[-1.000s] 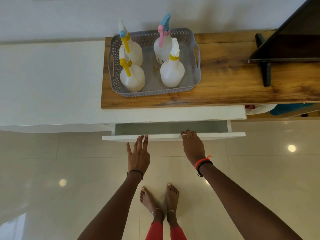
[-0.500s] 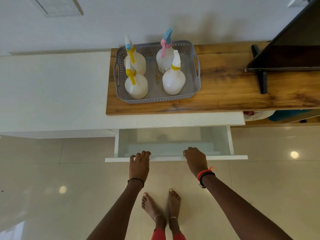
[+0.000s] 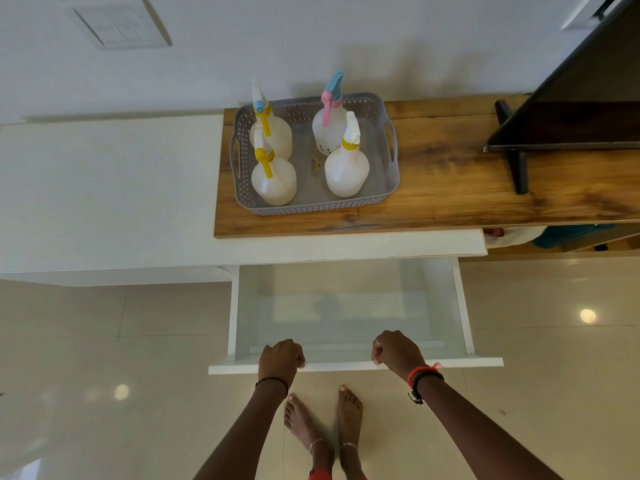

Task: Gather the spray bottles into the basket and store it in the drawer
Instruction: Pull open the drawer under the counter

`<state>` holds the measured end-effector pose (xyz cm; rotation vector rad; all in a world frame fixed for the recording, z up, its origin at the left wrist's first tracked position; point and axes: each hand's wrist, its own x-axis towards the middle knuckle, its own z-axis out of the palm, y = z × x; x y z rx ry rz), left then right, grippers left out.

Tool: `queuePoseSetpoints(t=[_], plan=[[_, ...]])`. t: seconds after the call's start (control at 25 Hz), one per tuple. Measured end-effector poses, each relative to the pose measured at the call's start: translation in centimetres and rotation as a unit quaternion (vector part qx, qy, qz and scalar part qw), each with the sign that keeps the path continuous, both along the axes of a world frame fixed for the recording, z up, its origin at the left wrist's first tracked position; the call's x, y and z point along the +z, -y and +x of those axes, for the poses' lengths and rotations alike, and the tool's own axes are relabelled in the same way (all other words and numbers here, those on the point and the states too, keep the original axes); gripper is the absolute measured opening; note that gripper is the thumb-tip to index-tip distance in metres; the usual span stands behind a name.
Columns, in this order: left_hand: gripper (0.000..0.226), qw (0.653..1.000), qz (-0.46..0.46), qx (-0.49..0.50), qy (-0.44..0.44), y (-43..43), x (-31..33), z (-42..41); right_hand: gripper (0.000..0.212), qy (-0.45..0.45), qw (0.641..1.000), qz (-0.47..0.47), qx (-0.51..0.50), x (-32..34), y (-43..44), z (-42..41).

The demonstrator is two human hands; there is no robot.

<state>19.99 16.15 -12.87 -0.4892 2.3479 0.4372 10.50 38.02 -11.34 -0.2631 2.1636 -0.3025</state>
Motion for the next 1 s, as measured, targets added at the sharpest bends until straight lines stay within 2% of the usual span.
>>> queuePoseSetpoints(t=[0.44,1.0], plan=[[0.02,0.991,0.053,-0.019,0.124,-0.6,0.7,1.9,0.016,0.082,0.995,0.022,0.052,-0.8,-0.9,2.4],[0.02,0.983,0.083,-0.04,0.157,-1.5,0.6,5.4,0.014,0.121,0.987,0.05,0.089,-1.3,-1.5,5.5]])
